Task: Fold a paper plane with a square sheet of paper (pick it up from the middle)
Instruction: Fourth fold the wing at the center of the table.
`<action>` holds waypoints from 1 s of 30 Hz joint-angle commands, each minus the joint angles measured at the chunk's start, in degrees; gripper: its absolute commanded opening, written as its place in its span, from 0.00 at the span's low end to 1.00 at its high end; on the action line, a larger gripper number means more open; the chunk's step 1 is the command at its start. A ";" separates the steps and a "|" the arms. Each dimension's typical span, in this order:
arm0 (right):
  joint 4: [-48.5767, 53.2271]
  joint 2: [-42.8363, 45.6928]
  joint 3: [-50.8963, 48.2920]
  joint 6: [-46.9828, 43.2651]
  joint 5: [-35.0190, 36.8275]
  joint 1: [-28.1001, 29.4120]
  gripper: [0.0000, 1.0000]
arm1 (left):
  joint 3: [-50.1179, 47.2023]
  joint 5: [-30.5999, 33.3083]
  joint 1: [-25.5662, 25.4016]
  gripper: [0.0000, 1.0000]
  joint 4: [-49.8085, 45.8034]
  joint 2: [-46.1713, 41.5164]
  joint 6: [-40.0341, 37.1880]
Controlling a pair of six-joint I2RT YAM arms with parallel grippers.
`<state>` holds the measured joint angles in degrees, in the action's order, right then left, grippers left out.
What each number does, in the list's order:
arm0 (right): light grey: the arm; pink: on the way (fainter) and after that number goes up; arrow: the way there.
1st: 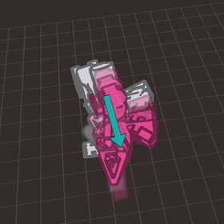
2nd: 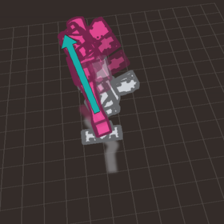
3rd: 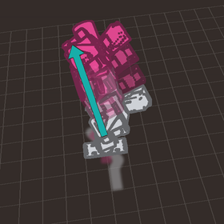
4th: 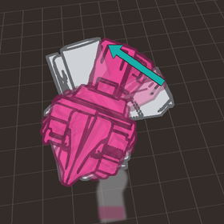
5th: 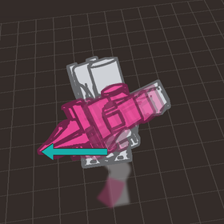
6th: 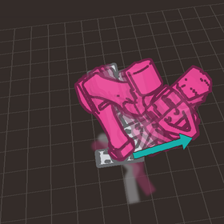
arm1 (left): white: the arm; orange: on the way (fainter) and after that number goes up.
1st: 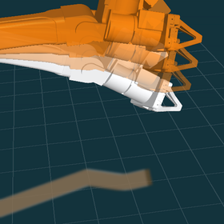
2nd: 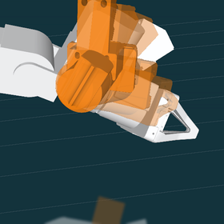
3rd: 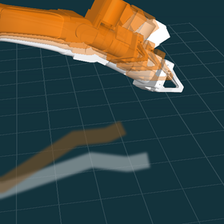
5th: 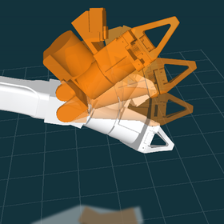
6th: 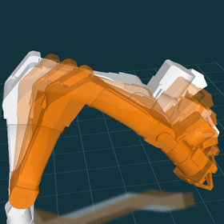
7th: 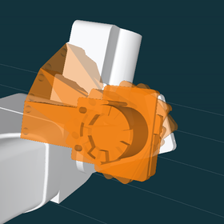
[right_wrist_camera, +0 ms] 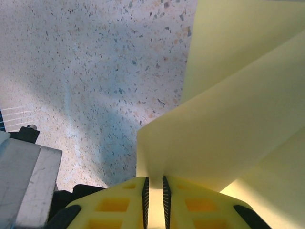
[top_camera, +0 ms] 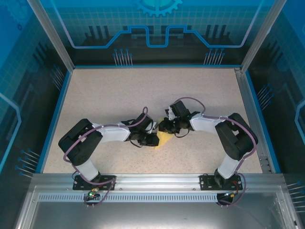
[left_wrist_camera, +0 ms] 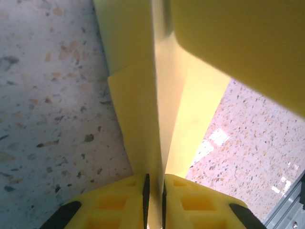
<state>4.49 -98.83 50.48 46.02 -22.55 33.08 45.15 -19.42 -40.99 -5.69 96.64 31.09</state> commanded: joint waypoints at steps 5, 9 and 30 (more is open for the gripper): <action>0.75 -1.46 1.33 -1.19 -0.87 0.15 0.19 | -0.68 -1.93 0.24 0.17 0.24 -1.67 -0.51; 1.08 -1.39 1.12 -1.55 -1.08 0.22 0.19 | -0.60 -2.11 0.23 0.23 0.46 -2.83 0.26; 1.22 -1.28 0.39 -1.72 -0.57 0.22 0.19 | -1.03 -2.79 0.26 0.09 0.76 -1.62 2.05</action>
<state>4.54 -99.55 50.50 45.15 -22.79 33.08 45.12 -20.88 -40.99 -4.73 94.45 33.04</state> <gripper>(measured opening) 0.192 0.097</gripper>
